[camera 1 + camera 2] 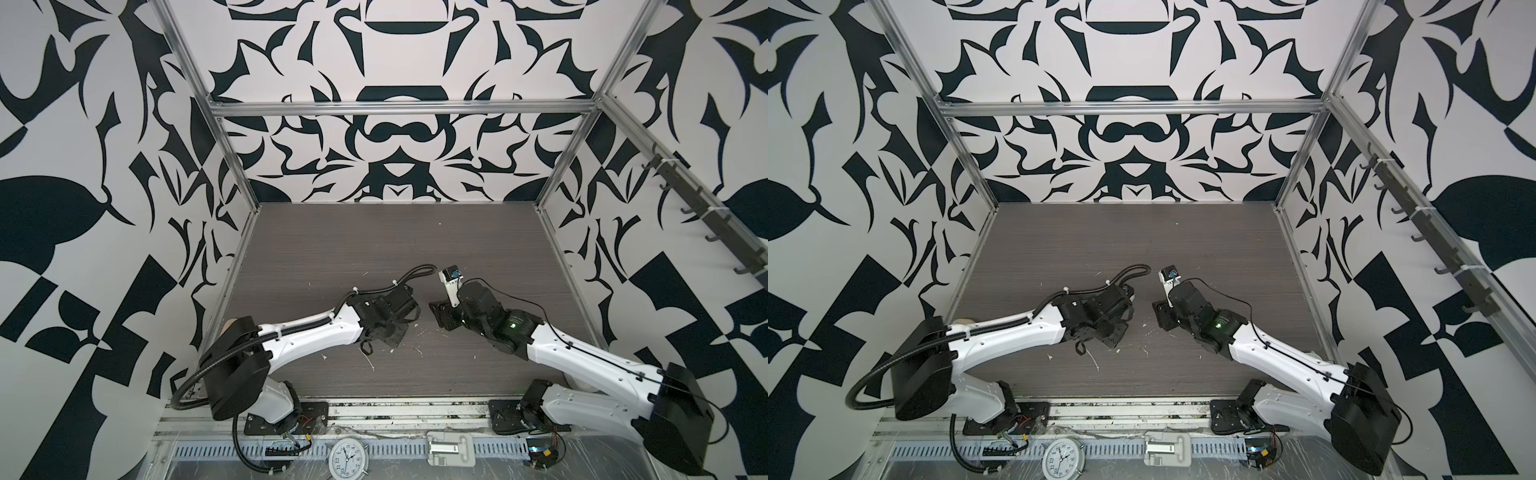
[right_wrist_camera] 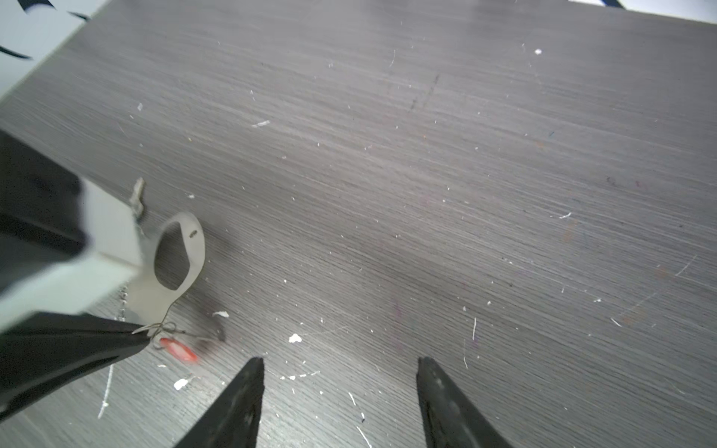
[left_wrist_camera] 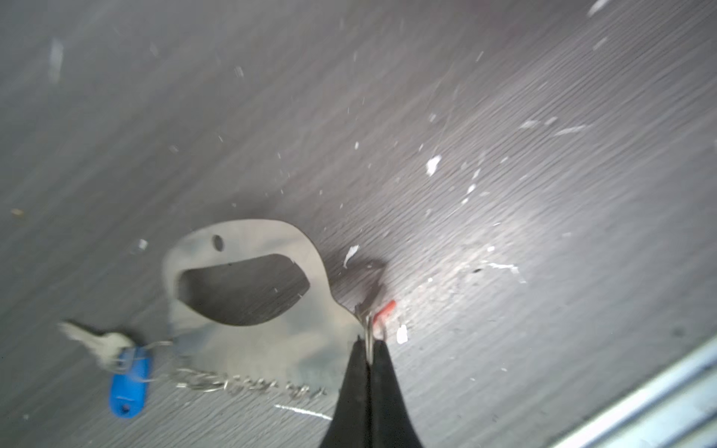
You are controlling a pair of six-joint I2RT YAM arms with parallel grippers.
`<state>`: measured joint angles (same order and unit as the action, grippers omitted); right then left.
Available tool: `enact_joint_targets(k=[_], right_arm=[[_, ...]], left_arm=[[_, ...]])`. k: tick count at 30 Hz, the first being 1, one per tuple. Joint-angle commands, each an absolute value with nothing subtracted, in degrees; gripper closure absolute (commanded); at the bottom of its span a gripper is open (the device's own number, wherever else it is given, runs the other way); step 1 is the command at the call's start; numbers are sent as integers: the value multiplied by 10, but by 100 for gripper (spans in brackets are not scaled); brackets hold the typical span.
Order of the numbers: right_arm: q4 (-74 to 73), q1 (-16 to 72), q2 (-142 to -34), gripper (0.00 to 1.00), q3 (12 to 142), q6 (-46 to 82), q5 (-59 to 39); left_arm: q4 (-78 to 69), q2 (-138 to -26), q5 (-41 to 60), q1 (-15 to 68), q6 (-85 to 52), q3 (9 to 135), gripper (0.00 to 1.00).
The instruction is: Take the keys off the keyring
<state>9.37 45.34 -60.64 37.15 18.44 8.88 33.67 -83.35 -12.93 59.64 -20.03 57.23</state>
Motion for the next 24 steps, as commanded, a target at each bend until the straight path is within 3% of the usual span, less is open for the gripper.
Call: enact_joint_targets(k=[1, 3, 9, 20, 24], right_arm=[[40, 450, -571, 18, 359, 180, 77], [19, 451, -545, 0, 347, 176, 70], [-27, 451, -481, 0, 325, 152, 43], [-62, 451, -459, 8, 324, 171, -10], [-45, 450, -454, 8, 346, 160, -69]], left_arm=[[345, -793, -137, 598, -175, 598, 100], [341, -773, -137, 598, -161, 605, 100], [300, -705, -113, 583, -132, 613, 100], [168, -600, -3, 547, -82, 568, 100], [122, -555, 18, 548, -69, 540, 100]])
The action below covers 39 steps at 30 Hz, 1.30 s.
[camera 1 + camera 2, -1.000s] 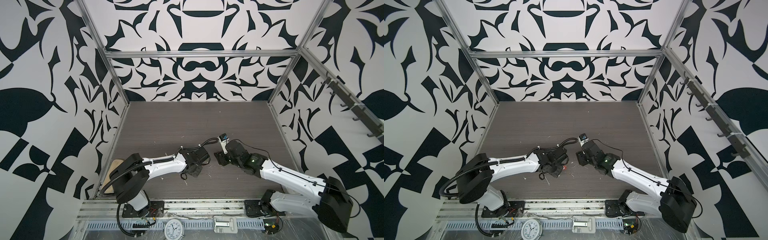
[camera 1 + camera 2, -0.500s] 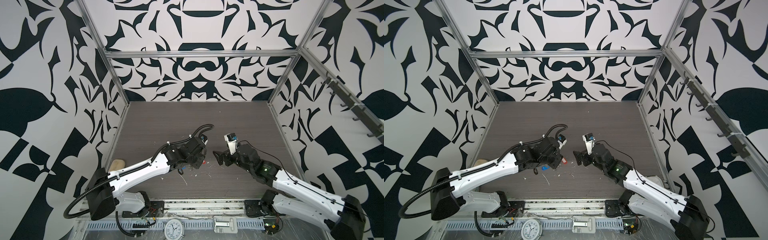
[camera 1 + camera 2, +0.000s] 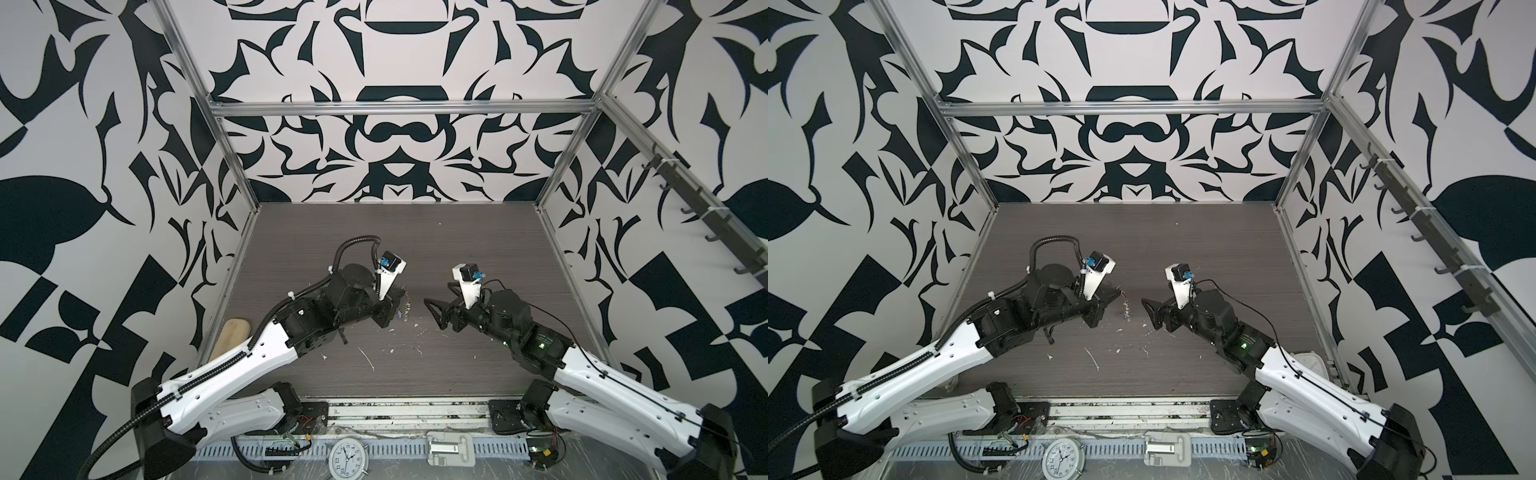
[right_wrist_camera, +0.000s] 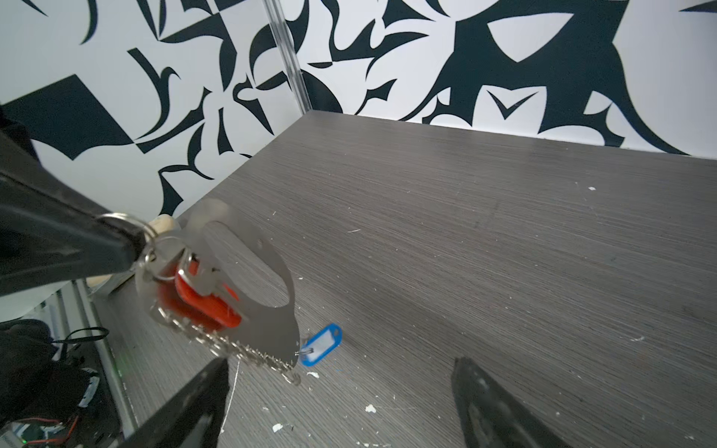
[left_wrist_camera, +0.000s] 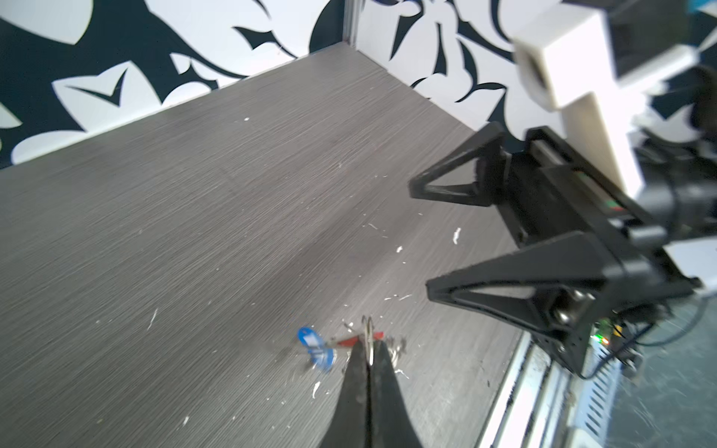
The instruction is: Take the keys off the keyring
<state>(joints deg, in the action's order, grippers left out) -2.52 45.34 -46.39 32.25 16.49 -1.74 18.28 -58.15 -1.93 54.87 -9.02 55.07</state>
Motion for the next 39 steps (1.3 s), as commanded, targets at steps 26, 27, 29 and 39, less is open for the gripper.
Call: enact_joint_targets(k=[26, 27, 29, 39], right_arm=[[-95, 450, -494, 18, 427, 158, -130], [-86, 450, -496, 19, 434, 150, -146], [-93, 443, -498, 26, 435, 130, -197], [-305, 323, -551, 29, 407, 280, -506]], left_arm=[[161, -526, 124, 544, -23, 558, 100], [161, -524, 124, 543, -23, 557, 100], [161, -521, 129, 541, -22, 555, 100], [166, -507, 161, 533, -19, 551, 100]])
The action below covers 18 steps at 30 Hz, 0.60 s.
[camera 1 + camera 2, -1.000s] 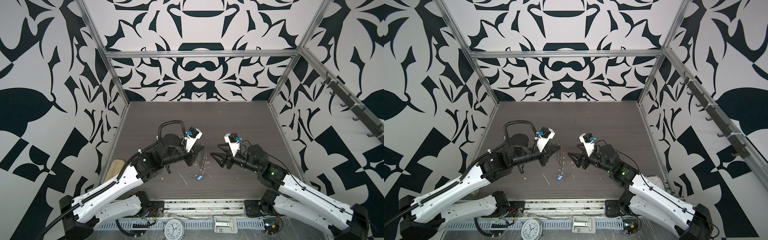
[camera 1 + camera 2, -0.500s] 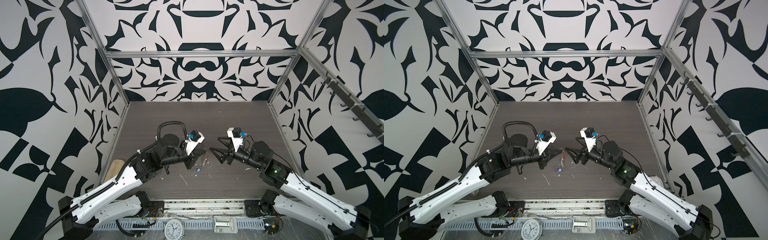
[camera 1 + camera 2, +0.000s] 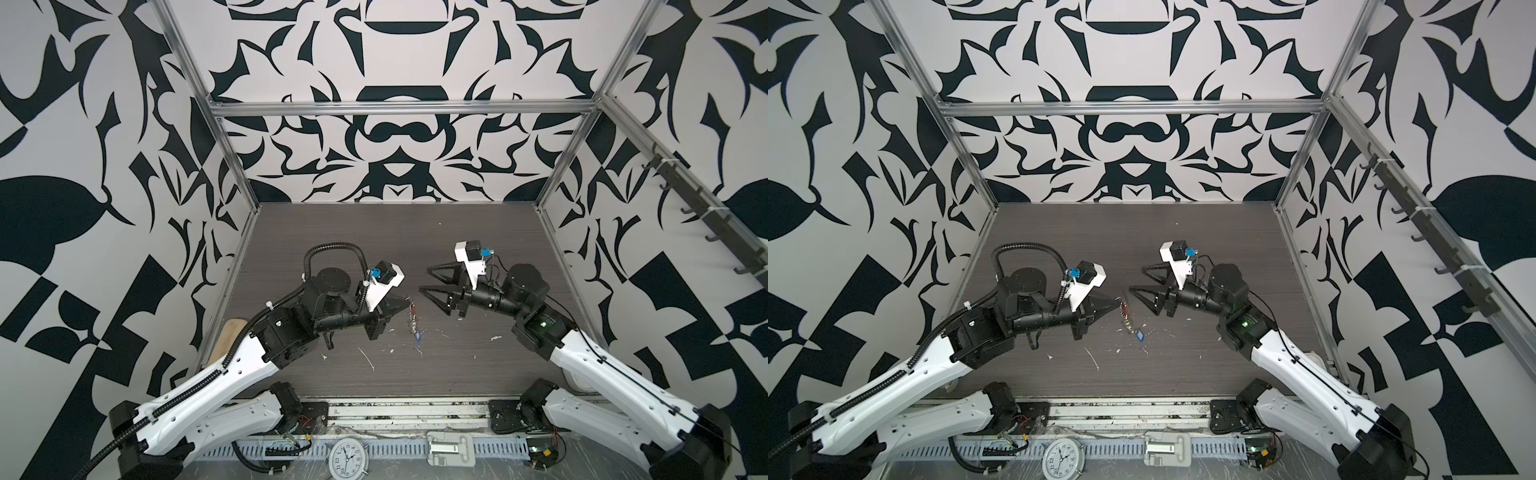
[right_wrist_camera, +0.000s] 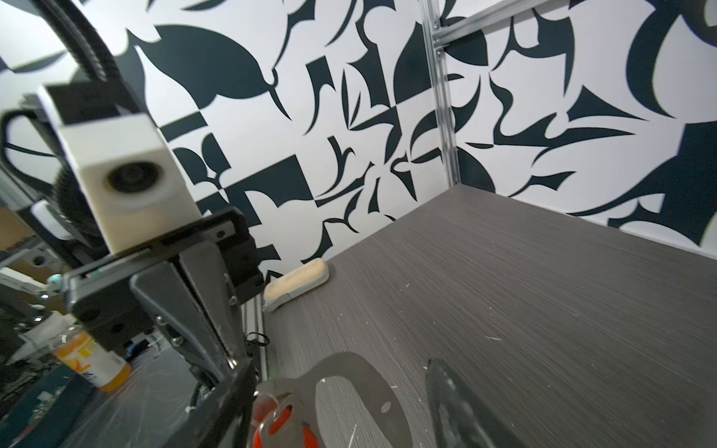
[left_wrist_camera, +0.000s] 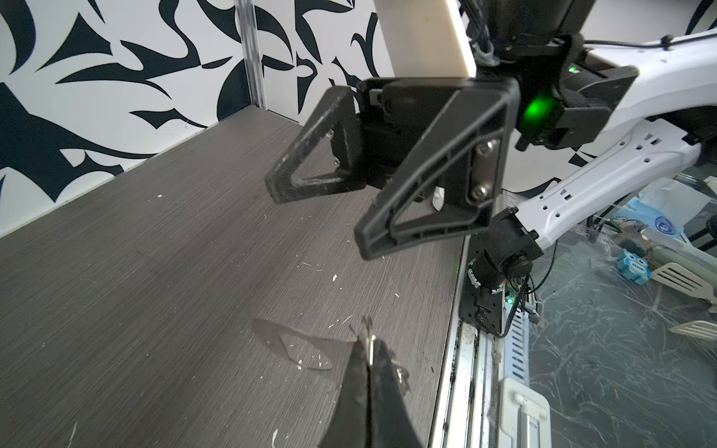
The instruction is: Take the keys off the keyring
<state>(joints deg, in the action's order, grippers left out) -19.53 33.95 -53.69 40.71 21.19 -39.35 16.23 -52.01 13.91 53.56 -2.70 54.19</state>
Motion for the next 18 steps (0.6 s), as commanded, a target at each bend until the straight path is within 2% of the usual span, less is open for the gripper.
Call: enact_joint_targets(k=[1, 10, 18], right_arm=[[-318, 320, -562, 29, 409, 292, -526], [-355, 324, -609, 46, 420, 342, -583], [-348, 352, -615, 49, 425, 342, -599]], left_arm=[[166, -505, 163, 532, -19, 551, 100], [156, -499, 172, 530, -23, 550, 100], [145, -501, 175, 519, -33, 549, 100]])
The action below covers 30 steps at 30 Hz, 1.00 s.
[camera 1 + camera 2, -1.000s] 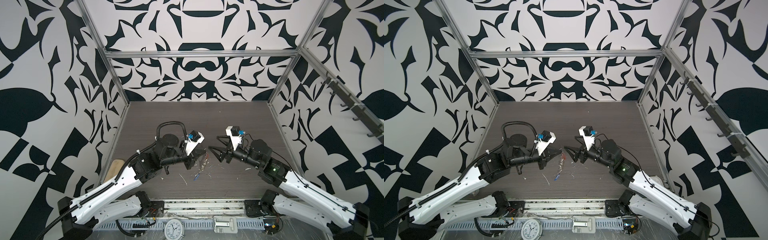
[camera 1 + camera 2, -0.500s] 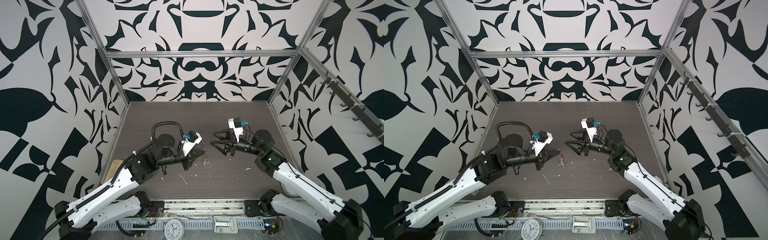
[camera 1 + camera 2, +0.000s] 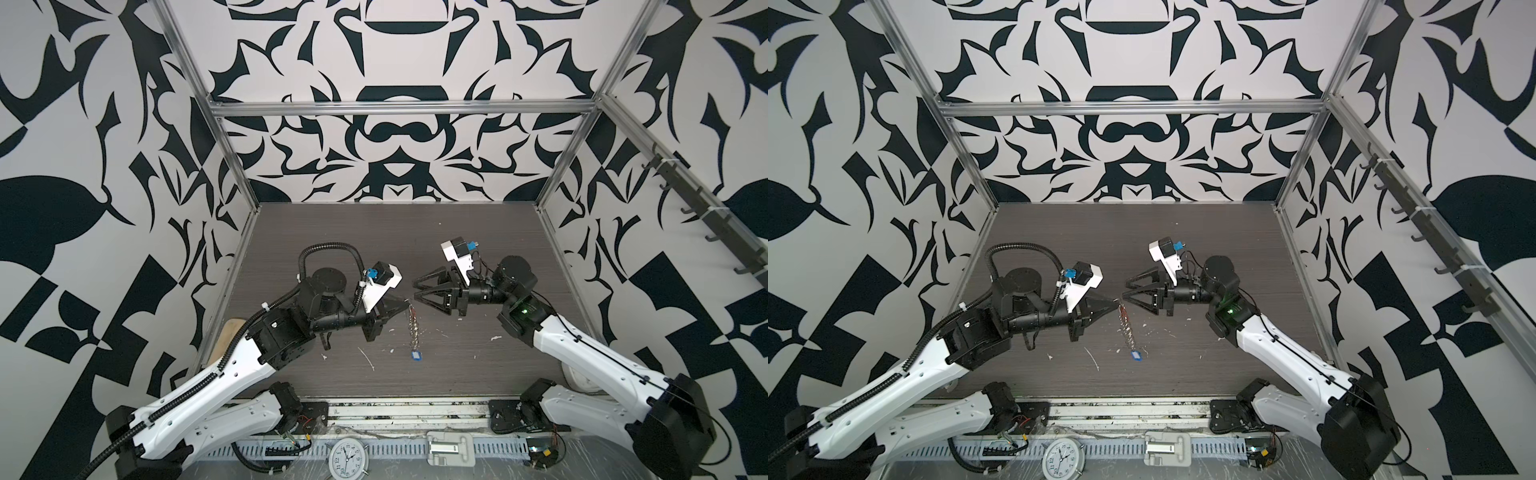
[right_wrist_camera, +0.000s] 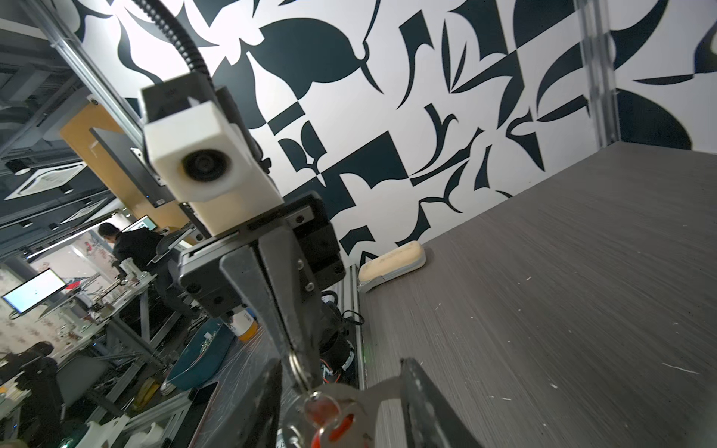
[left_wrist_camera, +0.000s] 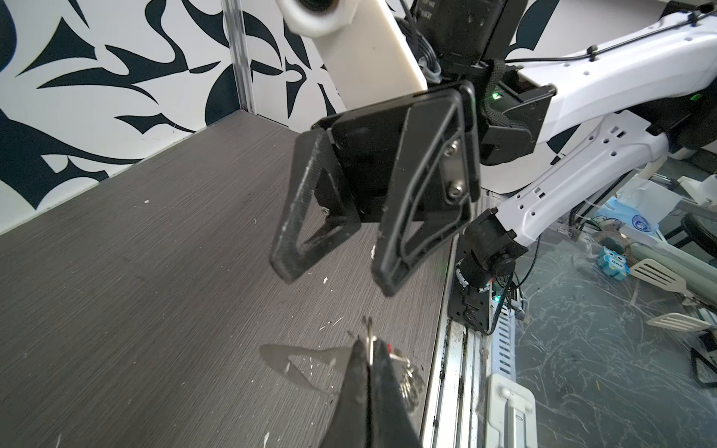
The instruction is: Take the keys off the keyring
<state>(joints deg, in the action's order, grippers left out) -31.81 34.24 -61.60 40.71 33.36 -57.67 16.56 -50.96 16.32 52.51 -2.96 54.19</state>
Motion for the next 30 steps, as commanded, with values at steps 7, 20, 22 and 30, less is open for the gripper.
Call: enact_joint_targets(k=[7, 20, 22, 30], right_arm=[[-331, 371, -619, 57, 434, 327, -601], [-328, 379, -612, 82, 436, 321, -600], [-321, 384, -613, 92, 440, 316, -602], [-261, 401, -595, 100, 448, 271, -566]], left_arm=[[141, -501, 183, 517, -38, 551, 100], [142, -502, 189, 515, -42, 552, 100], [138, -505, 192, 516, -42, 554, 100], [144, -514, 199, 515, -45, 561, 100]])
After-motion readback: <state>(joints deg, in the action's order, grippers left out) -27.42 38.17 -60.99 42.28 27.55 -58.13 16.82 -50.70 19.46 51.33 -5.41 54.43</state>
